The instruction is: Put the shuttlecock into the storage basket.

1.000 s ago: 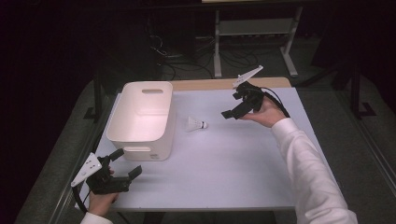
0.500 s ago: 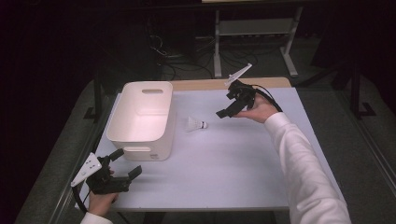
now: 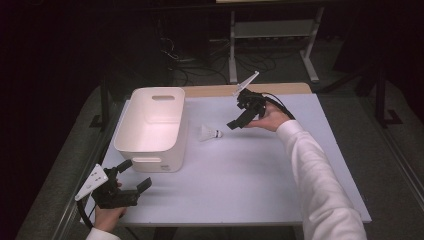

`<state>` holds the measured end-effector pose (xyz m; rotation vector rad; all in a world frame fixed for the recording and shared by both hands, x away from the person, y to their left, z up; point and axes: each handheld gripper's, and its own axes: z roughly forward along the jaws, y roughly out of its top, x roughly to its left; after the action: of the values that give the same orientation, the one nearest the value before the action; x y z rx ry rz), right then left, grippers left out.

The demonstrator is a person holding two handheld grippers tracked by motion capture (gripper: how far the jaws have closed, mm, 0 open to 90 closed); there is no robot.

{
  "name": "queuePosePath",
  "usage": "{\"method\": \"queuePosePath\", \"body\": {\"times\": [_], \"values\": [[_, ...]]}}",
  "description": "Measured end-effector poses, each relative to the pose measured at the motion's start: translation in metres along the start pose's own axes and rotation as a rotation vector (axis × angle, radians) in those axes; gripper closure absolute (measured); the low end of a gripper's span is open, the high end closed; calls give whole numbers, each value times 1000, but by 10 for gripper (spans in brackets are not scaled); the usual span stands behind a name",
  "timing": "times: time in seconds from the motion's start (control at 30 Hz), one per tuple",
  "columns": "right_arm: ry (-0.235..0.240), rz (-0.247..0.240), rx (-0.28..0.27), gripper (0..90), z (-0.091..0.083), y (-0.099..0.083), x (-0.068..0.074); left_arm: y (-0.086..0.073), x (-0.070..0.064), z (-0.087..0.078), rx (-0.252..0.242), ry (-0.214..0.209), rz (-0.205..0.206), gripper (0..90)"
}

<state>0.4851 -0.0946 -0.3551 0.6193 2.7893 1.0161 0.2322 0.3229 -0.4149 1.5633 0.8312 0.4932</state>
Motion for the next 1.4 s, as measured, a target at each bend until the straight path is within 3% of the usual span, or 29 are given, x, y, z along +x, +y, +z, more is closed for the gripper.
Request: {"method": "queuePosePath", "body": {"times": [0.17,1.4], "values": [[12,18,13,0,5,-1,-1,0,0,0,0,0,-1,0],[66,-11,86,0,58,-2,4,0,-1,1,0,-1,-8,0]]}}
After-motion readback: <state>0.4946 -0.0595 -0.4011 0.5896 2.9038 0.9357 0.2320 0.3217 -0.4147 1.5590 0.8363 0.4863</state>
